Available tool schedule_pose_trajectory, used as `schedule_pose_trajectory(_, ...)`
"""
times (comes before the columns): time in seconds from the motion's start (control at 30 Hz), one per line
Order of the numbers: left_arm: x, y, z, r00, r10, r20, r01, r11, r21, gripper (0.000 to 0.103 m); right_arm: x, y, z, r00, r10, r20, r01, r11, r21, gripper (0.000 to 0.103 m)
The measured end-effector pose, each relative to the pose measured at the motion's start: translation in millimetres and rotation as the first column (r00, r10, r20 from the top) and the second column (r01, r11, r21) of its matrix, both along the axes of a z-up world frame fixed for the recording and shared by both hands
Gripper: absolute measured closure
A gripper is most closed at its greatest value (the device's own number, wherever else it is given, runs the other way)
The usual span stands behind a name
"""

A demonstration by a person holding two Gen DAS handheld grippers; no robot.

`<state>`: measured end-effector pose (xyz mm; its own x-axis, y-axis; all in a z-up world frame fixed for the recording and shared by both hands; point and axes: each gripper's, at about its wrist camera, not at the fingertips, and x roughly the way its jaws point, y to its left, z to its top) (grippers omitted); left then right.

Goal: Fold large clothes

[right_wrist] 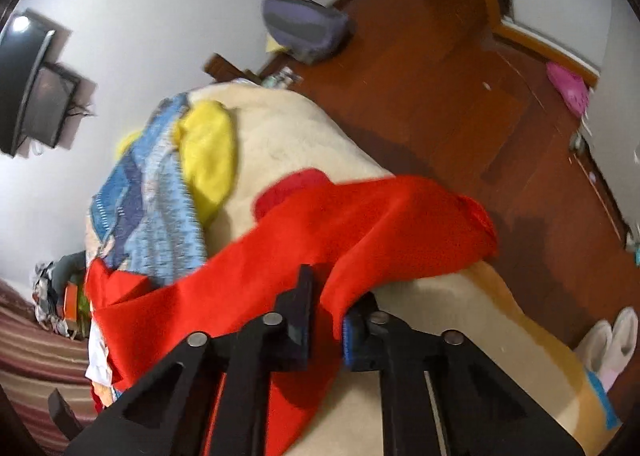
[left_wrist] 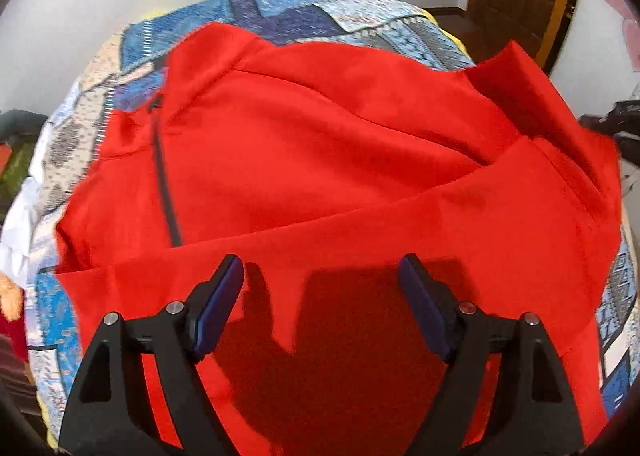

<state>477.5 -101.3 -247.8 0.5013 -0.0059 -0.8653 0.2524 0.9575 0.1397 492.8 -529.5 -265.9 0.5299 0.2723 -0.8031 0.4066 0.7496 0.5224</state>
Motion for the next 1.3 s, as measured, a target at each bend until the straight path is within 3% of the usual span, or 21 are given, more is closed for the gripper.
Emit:
schedule_pose_trajectory(0.13, -7, 22, 17, 0.999, 0.041, 0.032, -0.041, 0.999, -0.002, 0.023, -10, 20, 53, 0.991, 0.056, 0.120, -0.048, 0.997, -0.068, 0.097)
schedule_pose_trajectory(0.3, -23, 55, 48, 0.992, 0.095, 0.085, -0.092, 0.995, -0.034, 0.023, -26, 59, 135, 0.954, 0.155, 0.258, -0.128, 0.985, -0.118, 0.097)
schedule_pose_trajectory(0.43, -42, 86, 75, 0.981, 0.131, 0.141, -0.125, 0.991, -0.049, 0.023, -44, 117, 204, 0.890, 0.280, 0.359, -0.229, 0.957, -0.179, 0.097)
schedule_pose_trajectory(0.6, -67, 129, 92, 0.970, 0.174, 0.167, -0.165, 0.984, -0.070, 0.023, -58, 207, 247, 0.810, 0.433, 0.395, -0.355, 0.899, -0.256, 0.097)
schedule_pose_trajectory(0.77, -94, 179, 79, 0.961, 0.238, 0.143, -0.228, 0.970, -0.083, 0.023, -52, 301, 210, 0.780, 0.559, 0.280, -0.489, 0.825, -0.284, 0.097)
schedule_pose_trajectory(0.93, -113, 220, 51, 0.953, 0.292, 0.084, -0.285, 0.955, -0.087, 0.023, -49, 374, 110, 0.759, 0.649, 0.050, -0.613, 0.739, -0.278, 0.097)
schedule_pose_trajectory(1.1, -121, 238, 27, 0.953, 0.303, 0.030, -0.301, 0.952, -0.062, 0.023, -54, 396, 27, 0.732, 0.652, -0.198, -0.679, 0.671, -0.298, 0.097)
schedule_pose_trajectory(1.17, -123, 234, 23, 0.956, 0.292, 0.024, -0.291, 0.956, -0.047, 0.023, -57, 392, 25, 0.722, 0.669, -0.175, -0.686, 0.662, -0.302, 0.096)
schedule_pose_trajectory(1.3, -121, 214, 28, 0.969, 0.248, 0.019, -0.246, 0.967, -0.064, 0.023, -61, 382, 31, 0.681, 0.694, -0.235, -0.732, 0.633, -0.252, 0.096)
